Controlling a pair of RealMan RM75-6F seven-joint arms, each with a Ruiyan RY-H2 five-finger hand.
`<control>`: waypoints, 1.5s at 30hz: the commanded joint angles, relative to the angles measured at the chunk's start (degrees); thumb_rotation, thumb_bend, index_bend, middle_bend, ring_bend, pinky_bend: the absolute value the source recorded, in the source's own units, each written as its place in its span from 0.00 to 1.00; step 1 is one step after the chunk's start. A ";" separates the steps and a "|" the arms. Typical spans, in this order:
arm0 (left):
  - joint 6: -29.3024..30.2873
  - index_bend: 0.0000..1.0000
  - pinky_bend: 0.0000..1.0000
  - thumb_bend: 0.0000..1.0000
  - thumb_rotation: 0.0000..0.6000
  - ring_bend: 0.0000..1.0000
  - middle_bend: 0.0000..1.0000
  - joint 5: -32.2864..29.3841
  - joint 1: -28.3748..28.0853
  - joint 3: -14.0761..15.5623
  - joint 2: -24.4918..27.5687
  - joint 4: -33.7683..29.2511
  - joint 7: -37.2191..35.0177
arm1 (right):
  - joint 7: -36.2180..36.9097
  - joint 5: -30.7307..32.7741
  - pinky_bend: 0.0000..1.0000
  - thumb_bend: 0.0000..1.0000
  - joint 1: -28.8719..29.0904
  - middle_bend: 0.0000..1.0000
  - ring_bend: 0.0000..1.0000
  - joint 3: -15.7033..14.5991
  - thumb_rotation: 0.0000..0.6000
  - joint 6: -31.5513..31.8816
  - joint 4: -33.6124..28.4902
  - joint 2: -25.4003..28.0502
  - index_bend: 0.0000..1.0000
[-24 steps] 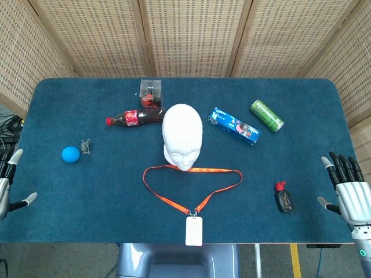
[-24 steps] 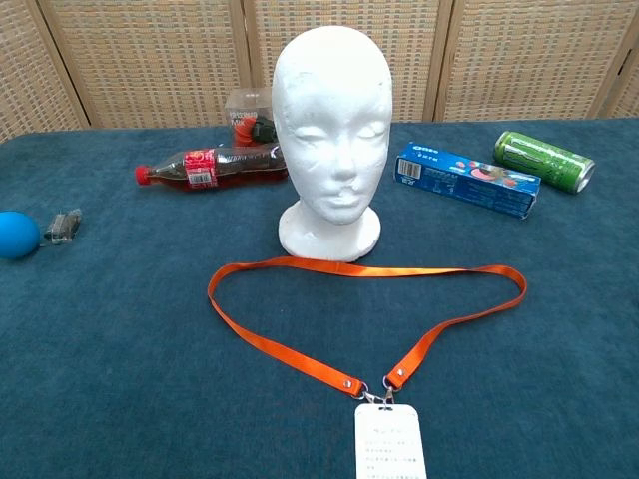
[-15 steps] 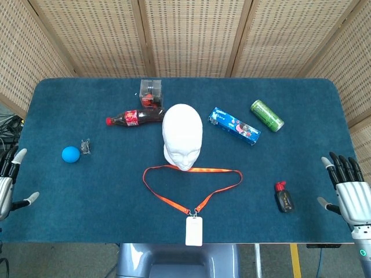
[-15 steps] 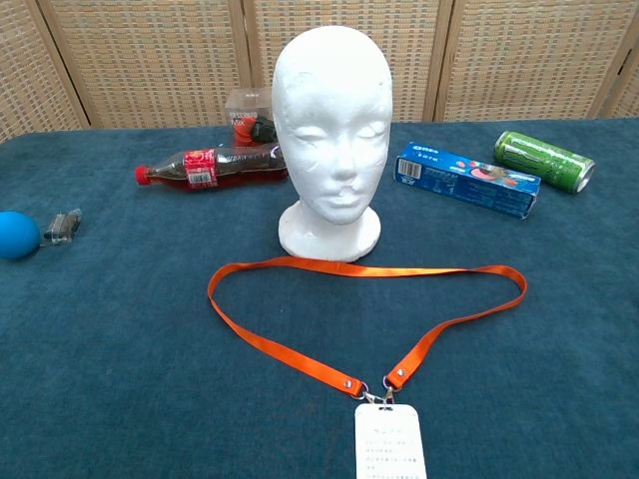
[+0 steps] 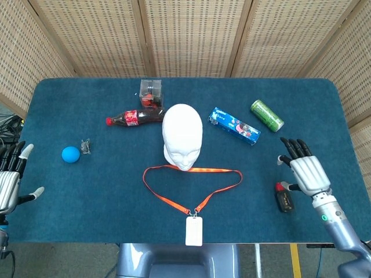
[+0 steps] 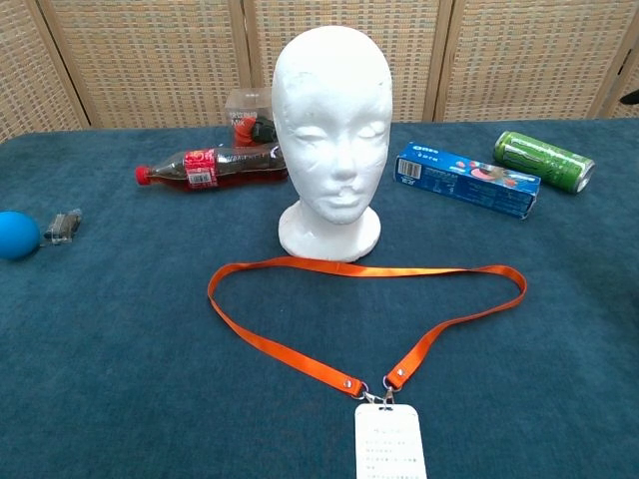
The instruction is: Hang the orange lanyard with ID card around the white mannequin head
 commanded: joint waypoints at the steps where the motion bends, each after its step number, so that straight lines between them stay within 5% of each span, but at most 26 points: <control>1: -0.37 0.00 0.00 0.00 1.00 0.00 0.00 -0.24 -0.14 -0.27 -0.33 0.51 0.02 | -3.48 6.11 0.00 0.43 5.49 0.00 0.00 2.87 1.00 -7.56 -0.46 -4.94 0.50; 20: -3.75 0.00 0.00 0.00 1.00 0.00 0.00 -2.43 -1.19 -1.18 -2.27 2.45 1.25 | -21.19 17.42 0.00 0.50 14.73 0.00 0.00 4.04 1.00 -15.23 12.39 -22.83 0.56; 45: -5.18 0.00 0.00 0.00 1.00 0.00 0.00 -2.74 -1.65 -1.67 -2.71 3.82 0.78 | -24.76 20.66 0.00 0.54 16.84 0.00 0.00 2.80 1.00 -15.92 15.87 -27.71 0.56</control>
